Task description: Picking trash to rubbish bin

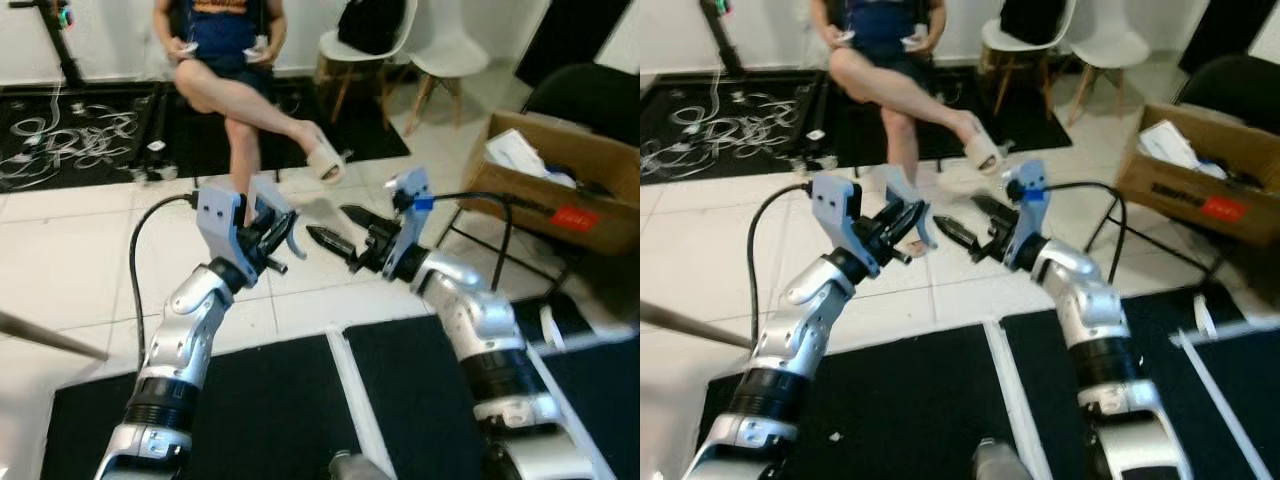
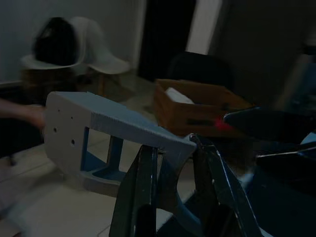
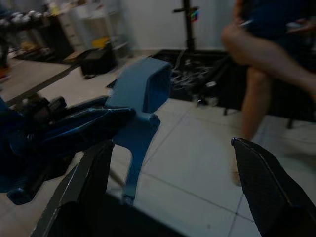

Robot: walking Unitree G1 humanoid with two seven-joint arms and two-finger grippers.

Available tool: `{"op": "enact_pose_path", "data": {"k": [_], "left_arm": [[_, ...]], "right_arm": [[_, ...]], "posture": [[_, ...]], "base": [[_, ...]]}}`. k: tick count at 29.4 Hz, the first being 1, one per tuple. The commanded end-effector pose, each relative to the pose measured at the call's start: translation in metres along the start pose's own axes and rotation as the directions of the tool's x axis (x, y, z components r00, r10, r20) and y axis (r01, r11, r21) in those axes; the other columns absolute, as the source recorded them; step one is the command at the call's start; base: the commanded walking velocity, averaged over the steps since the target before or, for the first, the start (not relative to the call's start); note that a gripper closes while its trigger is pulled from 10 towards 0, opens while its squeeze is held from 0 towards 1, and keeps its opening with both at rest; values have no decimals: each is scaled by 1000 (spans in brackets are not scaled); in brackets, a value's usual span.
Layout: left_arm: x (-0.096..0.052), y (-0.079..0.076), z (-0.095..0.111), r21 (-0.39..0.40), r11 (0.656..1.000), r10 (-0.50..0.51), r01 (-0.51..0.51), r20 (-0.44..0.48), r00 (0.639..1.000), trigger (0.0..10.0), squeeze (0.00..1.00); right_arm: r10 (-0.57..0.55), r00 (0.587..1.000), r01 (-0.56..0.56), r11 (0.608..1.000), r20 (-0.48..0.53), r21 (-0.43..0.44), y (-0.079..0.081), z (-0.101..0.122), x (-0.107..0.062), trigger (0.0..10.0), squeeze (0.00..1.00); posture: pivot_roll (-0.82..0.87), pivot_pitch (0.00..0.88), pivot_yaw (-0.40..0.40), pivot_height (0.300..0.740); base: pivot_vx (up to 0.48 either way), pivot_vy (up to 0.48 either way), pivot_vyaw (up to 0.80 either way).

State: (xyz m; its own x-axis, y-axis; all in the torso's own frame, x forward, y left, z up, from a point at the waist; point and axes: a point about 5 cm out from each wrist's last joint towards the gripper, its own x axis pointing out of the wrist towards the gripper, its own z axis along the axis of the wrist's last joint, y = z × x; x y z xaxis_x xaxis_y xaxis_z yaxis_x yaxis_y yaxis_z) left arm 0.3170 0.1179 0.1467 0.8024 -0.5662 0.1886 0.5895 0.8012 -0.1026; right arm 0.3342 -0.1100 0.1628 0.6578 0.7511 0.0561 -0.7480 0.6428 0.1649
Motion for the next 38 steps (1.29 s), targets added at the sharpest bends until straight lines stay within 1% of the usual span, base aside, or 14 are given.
{"op": "enact_pose_path", "data": {"k": [1,38], "left_arm": [[-2,1,-3,-4,1000,4,-4,-12,1000,10000,0],[-2,3,-4,-37,999,19,-19,-9,1000,10000,0]], "right_arm": [[2,1000,-2,1000,-10,2,1,-3,0,10000,0],[2,1000,-2,1000,-14,2,1,-4,0,10000,0]], "posture": [[-58,0,-10,740],[-59,0,-11,740]], "base": [[0,0,-775],[0,0,-775]]}}
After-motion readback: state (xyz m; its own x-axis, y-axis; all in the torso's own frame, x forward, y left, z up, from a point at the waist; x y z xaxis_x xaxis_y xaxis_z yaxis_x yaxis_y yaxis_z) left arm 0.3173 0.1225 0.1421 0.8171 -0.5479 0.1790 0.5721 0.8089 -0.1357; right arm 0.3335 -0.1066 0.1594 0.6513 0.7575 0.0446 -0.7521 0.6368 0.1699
